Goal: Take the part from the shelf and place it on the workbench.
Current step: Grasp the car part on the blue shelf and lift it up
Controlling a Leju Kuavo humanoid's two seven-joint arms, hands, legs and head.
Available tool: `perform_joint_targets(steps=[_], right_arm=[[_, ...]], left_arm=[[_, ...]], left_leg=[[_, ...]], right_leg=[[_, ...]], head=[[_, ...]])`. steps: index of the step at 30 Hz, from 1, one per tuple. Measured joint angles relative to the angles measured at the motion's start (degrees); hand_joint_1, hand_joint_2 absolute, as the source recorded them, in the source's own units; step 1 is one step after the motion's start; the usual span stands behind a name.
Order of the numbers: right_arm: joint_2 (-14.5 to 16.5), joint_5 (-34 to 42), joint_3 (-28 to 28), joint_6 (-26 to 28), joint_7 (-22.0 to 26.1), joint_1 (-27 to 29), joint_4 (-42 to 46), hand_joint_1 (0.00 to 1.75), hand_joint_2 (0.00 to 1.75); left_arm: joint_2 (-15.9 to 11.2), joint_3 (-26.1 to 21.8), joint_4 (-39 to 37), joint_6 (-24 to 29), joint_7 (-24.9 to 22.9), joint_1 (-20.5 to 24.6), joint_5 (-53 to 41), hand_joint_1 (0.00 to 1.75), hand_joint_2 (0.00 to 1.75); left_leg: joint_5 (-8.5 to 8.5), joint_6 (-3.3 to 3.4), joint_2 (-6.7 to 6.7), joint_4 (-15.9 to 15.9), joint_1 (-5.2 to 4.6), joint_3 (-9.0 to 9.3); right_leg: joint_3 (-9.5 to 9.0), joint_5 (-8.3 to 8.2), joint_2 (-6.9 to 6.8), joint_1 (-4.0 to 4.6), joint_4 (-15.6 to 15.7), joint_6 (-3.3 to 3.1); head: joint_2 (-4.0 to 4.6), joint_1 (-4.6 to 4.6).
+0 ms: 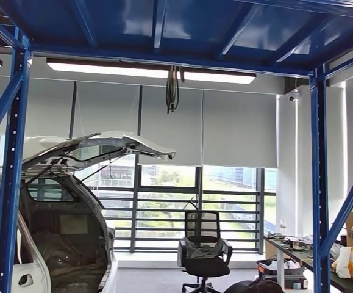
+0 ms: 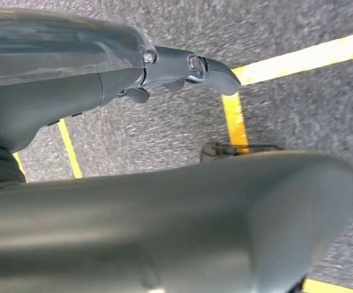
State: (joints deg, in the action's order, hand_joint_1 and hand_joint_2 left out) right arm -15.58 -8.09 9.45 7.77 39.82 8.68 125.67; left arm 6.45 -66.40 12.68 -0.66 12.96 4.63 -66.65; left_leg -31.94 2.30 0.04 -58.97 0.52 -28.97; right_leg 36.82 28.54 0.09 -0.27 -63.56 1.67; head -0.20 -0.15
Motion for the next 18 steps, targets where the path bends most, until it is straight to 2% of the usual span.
perform_joint_targets(steps=[2,3,5,6,7,10,11,12,13,15,16,17,18], right_arm=[[0.19,0.97,-0.41,-1.01,-0.13,0.37,-0.29,0.0,0.0],[0.28,1.72,-0.63,-1.74,-0.44,0.55,-0.45,0.0,0.0],[0.48,3.33,-1.08,-3.32,-1.28,0.81,-0.64,0.0,0.0],[0.57,4.0,-1.22,-4.14,-1.72,0.84,-0.72,0.0,0.0],[0.65,4.43,-1.31,-4.9,-2.04,0.88,-0.78,0.0,0.0],[0.75,6.08,-1.49,-7.05,-3.12,1.44,-1.08,0.0,0.0],[0.82,6.9,-1.62,-7.65,-3.47,1.78,-1.22,0.0,0.0],[0.93,7.65,-1.8,-8.15,-3.79,2.12,-1.35,0.0,0.0],[1.07,8.19,-2.06,-8.54,-4.04,2.42,-1.49,0.0,0.0],[1.24,8.76,-2.48,-9.55,-4.33,2.82,-1.72,0.0,0.0],[1.25,8.92,-2.63,-10.27,-4.53,2.99,-1.87,0.0,0.0],[1.21,9.03,-2.77,-11.1,-4.74,3.2,-2.02,0.0,0.0],[1.13,9.14,-2.97,-11.89,-4.97,3.43,-2.16,0.0,0.0]], left_arm=[[-0.01,-0.01,-0.03,0.02,0.04,0.04,0.11,0.0,0.0],[-0.01,-0.02,-0.05,0.03,0.05,0.02,0.25,0.0,0.0],[-0.01,-0.02,-0.07,0.04,0.08,-0.06,0.49,0.0,0.0],[-0.01,-0.02,-0.07,0.05,0.13,-0.03,0.59,0.0,0.0],[-0.02,-0.02,-0.07,0.05,0.17,0.05,0.62,0.0,0.0],[-0.03,-0.04,-0.07,0.05,0.25,-0.01,0.84,0.0,0.0],[-0.04,-0.08,-0.07,0.03,0.29,-0.17,1.01,0.0,0.0],[-0.06,-0.13,-0.07,0.0,0.39,-0.32,1.19,0.0,0.0],[-0.09,-0.19,-0.07,-0.04,0.54,-0.43,1.38,0.0,0.0],[-0.15,-0.32,-0.07,-0.11,0.84,-0.52,1.66,0.0,0.0],[-0.17,-0.39,-0.07,-0.12,0.91,-0.53,1.75,0.0,0.0],[-0.17,-0.49,-0.07,-0.13,0.9,-0.57,1.81,0.0,0.0],[-0.17,-0.59,-0.07,-0.13,0.81,-0.63,1.84,0.0,0.0]], left_leg=[[-0.56,-0.61,-0.03,0.11,-0.06,0.59],[-0.57,-0.97,-0.06,0.07,-0.1,0.82],[-0.57,-1.54,-0.11,-0.5,-0.14,1.26],[-0.81,-1.74,-0.13,-1.66,-0.13,0.88],[-1.54,-1.91,-0.13,-3.79,-0.1,-0.2],[-5.7,-2.42,-0.12,-13.21,0.02,-6.57],[-6.33,-2.53,-0.12,-14.74,0.04,-8.17],[-5.74,-2.57,-0.11,-14.39,0.05,-8.86],[-3.82,-2.53,-0.12,-12.14,0.06,-8.66],[1.44,-2.28,-0.1,-5.44,-0.01,-7.16],[3.03,-2.04,-0.1,-3.05,-0.15,-6.6],[3.95,-1.76,-0.1,-1.84,-0.29,-6.39],[3.91,-1.54,-0.11,-1.65,-0.4,-6.41]], right_leg=[[-0.96,-0.94,-0.2,0.43,3.59,-0.75],[-1.07,-0.48,-0.19,0.58,3.81,-1.1],[-1.97,-0.96,-0.03,0.39,4.52,-1.75],[-2.59,-0.9,0.0,0.24,4.8,-2.0],[-3.15,-0.78,0.02,0.1,5.03,-2.2],[-4.13,0.03,0.08,0.07,5.2,-2.56],[-4.51,0.37,0.16,0.08,5.2,-2.57],[-5.02,0.75,0.23,0.07,5.19,-2.52],[-5.66,1.21,0.3,0.07,5.19,-2.43],[-6.98,2.17,0.34,0.1,5.19,-2.08],[-7.37,2.59,0.37,0.13,5.17,-1.79],[-7.61,2.95,0.39,0.16,5.17,-1.43],[-7.74,3.25,0.4,0.18,5.15,-1.16]], head=[[-0.03,-0.02],[-0.04,-0.02],[-0.03,0.0],[-0.02,0.01],[-0.02,0.01],[-0.01,0.0],[-0.01,0.0],[-0.01,0.01],[-0.01,0.01],[-0.01,0.0],[-0.01,-0.01],[-0.01,-0.01],[-0.01,-0.01]])
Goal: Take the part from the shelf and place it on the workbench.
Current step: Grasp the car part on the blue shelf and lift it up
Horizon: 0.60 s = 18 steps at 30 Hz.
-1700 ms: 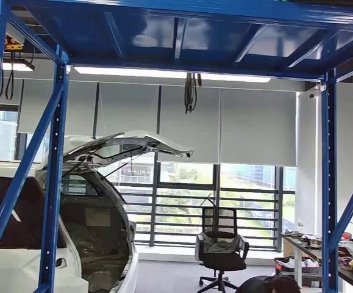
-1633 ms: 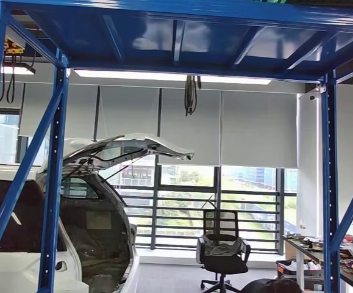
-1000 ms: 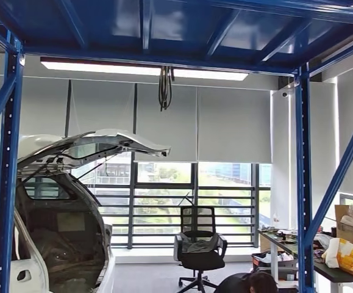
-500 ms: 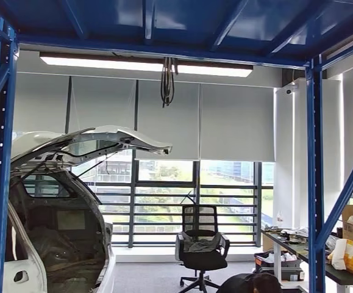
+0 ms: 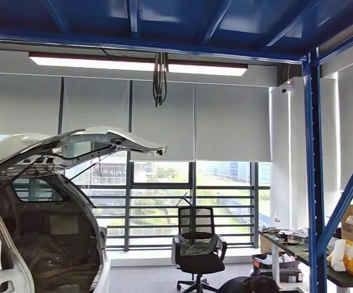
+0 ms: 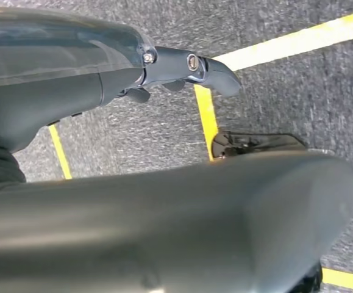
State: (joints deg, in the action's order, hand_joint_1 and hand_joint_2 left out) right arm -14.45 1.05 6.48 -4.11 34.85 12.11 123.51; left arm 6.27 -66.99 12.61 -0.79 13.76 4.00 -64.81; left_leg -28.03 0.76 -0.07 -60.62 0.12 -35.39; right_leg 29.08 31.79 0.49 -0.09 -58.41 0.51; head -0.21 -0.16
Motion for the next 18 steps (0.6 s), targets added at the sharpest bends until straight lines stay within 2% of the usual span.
perform_joint_targets(steps=[2,4,8,12,18], right_arm=[[-0.4,0.33,-0.9,-1.27,-0.53,0.36,-0.26,0.0,0.0],[-0.93,0.66,-2.31,-1.92,-1.44,0.46,-0.61,0.0,0.0],[-2.18,-0.96,-5.88,-1.4,-4.8,0.58,-1.78,0.0,0.0],[-4.05,-4.58,-10.03,-0.33,-8.2,0.6,-3.2,0.0,1.75],[-8.8,-15.44,-13.97,1.17,-16.14,-0.04,-5.33,0.0,1.75]], left_arm=[[-0.01,-0.15,0.0,0.0,-0.25,-0.06,0.0,0.0,0.0],[-0.05,-0.24,0.0,-0.01,-0.4,0.03,0.03,0.0,0.0],[-0.09,-0.46,0.0,-0.49,-0.48,0.12,0.28,0.0,0.0],[-0.09,-0.94,0.0,-0.96,-0.22,0.14,0.84,0.0,0.0],[0.16,-1.71,-0.01,-1.67,0.07,0.22,2.05,0.0,0.0]], left_leg=[[0.51,0.26,0.0,0.29,-0.04,0.12],[0.4,0.41,0.06,0.36,-0.06,0.21],[0.06,0.88,0.11,0.37,-0.07,0.25],[-0.09,1.12,0.1,0.36,-0.16,0.28],[-0.1,1.16,0.09,0.33,-0.23,0.33]], right_leg=[[-0.22,0.29,-0.05,0.0,0.12,0.03],[-0.53,0.29,-0.16,0.01,0.5,-0.23],[-0.96,0.38,-0.21,0.02,1.26,-0.13],[-1.11,0.36,-0.21,-0.02,1.57,0.21],[-1.14,0.26,-0.2,-0.06,1.62,0.84]], head=[[-0.01,0.01],[-0.01,0.01],[0.0,0.01],[0.01,0.01],[0.01,0.01]])
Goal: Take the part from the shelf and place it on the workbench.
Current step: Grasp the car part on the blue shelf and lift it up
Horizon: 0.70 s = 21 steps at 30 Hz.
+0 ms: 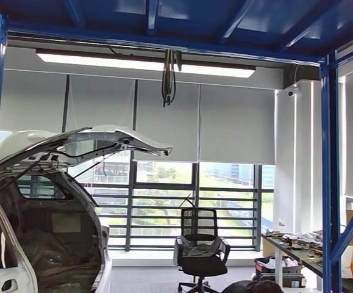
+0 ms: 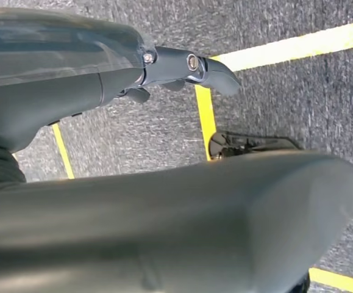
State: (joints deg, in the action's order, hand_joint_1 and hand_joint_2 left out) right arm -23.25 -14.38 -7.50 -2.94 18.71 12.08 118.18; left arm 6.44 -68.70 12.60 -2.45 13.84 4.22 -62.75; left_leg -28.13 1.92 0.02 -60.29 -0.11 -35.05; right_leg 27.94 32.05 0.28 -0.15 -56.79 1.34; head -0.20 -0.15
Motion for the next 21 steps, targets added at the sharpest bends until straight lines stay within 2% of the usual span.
perform_joint_targets(steps=[7,11,16,21], right_arm=[[-9.85,-9.26,-0.06,-3.33,-8.44,-2.54,-2.83,0.0,1.75],[-14.69,-16.17,3.2,-5.9,-11.79,-5.68,-5.41,0.0,1.75],[-17.63,-20.87,10.61,-7.22,-13.19,-10.45,-10.03,0.0,1.75],[-18.32,-23.26,18.44,-7.21,-13.46,-15.09,-14.55,0.0,1.75]], left_arm=[[1.7,-0.99,-0.07,-0.43,-0.09,0.34,0.53,0.0,0.0],[2.93,-1.01,-0.17,-0.93,-0.84,0.6,-0.08,0.0,0.0],[4.21,-1.01,-0.45,-1.24,-1.45,0.79,-0.66,0.0,0.0],[4.85,-1.01,-0.51,-1.22,-1.67,0.92,-1.28,0.0,0.0]], left_leg=[[0.04,0.02,0.0,0.01,0.05,0.09],[0.04,0.02,-0.01,0.03,0.1,0.12],[0.04,0.01,0.0,0.05,0.13,0.14],[0.04,0.01,0.0,0.06,0.14,0.13]], right_leg=[[-0.05,-0.02,0.0,0.04,-0.02,0.14],[-0.07,-0.02,0.01,0.09,-0.03,0.15],[-0.09,0.0,0.02,0.1,-0.03,0.17],[-0.1,0.01,0.01,0.11,-0.04,0.17]], head=[[0.0,0.0],[0.0,0.0],[0.0,0.0],[0.0,0.0]])
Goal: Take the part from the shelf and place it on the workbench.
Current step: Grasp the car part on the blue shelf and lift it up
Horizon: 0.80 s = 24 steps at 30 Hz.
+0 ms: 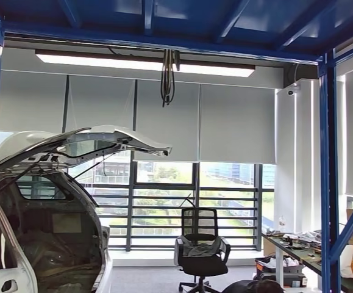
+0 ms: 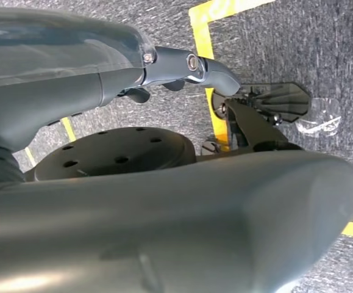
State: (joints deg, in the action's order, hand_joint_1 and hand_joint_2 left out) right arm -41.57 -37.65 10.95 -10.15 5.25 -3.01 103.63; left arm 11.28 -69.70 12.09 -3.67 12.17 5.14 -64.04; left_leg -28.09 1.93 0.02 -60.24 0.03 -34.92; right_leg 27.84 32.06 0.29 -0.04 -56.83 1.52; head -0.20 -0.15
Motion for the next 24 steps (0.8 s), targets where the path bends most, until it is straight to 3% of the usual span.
perform_joint_targets(steps=[6,15,24], right_arm=[[1.1,-2.09,8.82,0.23,0.03,-5.46,-6.11,0.0,1.75],[1.26,-4.83,14.42,2.55,-0.18,-8.58,-9.02,0.0,1.75],[-1.01,-19.6,17.13,12.32,-3.29,-6.83,-5.93,0.0,1.75]], left_arm=[[0.3,0.0,-0.01,-0.04,0.1,0.2,-0.16,0.0,0.0],[1.49,0.0,-0.09,-0.28,0.63,0.28,-0.09,0.0,0.0],[2.17,-0.01,-0.13,-0.31,0.63,0.24,0.08,0.0,0.0]], left_leg=[[0.01,0.0,0.03,0.0,0.01,0.01],[0.01,0.0,0.03,0.0,0.0,0.01],[0.01,0.0,0.04,0.0,0.0,0.01]], right_leg=[[-0.01,0.0,-0.03,0.01,0.0,0.0],[0.0,0.0,-0.03,0.0,0.0,0.0],[0.01,0.0,-0.03,0.0,0.0,0.0]], head=[[0.0,0.0],[0.0,0.0],[0.0,0.02]])
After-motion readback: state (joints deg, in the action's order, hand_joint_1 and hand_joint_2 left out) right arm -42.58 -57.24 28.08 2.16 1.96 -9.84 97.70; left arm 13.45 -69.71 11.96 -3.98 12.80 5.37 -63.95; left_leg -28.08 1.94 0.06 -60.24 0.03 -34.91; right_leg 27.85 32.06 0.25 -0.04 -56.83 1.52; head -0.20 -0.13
